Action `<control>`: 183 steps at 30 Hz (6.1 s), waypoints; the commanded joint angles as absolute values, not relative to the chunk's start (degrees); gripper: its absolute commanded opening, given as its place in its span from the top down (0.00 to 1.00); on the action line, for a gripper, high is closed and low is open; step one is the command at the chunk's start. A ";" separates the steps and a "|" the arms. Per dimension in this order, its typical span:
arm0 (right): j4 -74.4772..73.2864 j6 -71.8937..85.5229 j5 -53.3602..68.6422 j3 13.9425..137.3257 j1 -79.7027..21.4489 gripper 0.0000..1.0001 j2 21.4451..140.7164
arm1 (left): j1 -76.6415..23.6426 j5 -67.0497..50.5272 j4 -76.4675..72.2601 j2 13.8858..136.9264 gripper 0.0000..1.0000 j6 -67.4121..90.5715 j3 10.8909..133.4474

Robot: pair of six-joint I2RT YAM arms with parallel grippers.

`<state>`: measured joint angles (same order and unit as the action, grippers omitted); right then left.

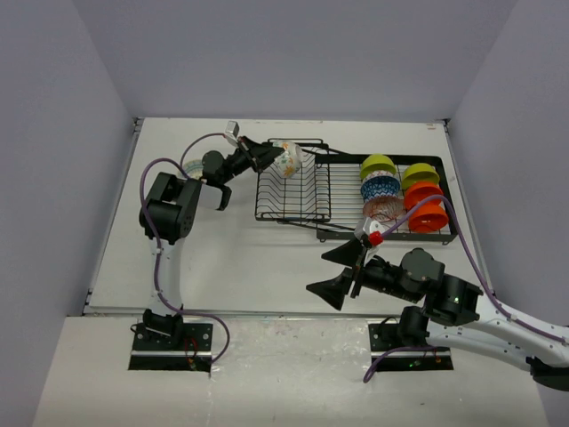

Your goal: Unload the bowls from the dish rack

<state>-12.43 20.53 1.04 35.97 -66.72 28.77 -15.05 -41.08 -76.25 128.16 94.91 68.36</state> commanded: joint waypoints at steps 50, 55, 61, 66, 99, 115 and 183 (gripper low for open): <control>-12.13 15.65 -10.46 30.94 -66.62 0.01 21.44 | -12.92 26.98 51.85 120.49 1.00 19.95 117.42; -12.04 15.29 -8.97 30.85 -66.62 0.01 21.62 | -13.01 27.51 52.91 121.20 1.00 19.69 116.72; -11.34 15.21 -8.62 29.62 -66.62 0.01 20.30 | -13.18 27.94 54.22 123.39 1.00 18.46 117.15; -10.64 14.85 -7.47 28.83 -66.62 0.01 20.56 | -13.62 28.74 54.58 124.10 1.00 17.14 117.95; -9.58 15.12 -8.53 26.72 -66.62 0.01 22.50 | -15.56 35.16 53.96 131.13 1.00 16.17 117.07; -8.96 15.12 -8.44 26.63 -66.62 0.01 24.26 | -15.65 32.26 51.33 131.39 0.95 15.56 116.37; -9.15 51.05 -6.61 35.95 -16.11 0.01 36.47 | -16.08 22.66 32.87 31.39 0.00 23.11 48.79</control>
<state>-11.55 40.53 -15.64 33.34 -22.20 35.42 -15.90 19.31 34.85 35.48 22.96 52.07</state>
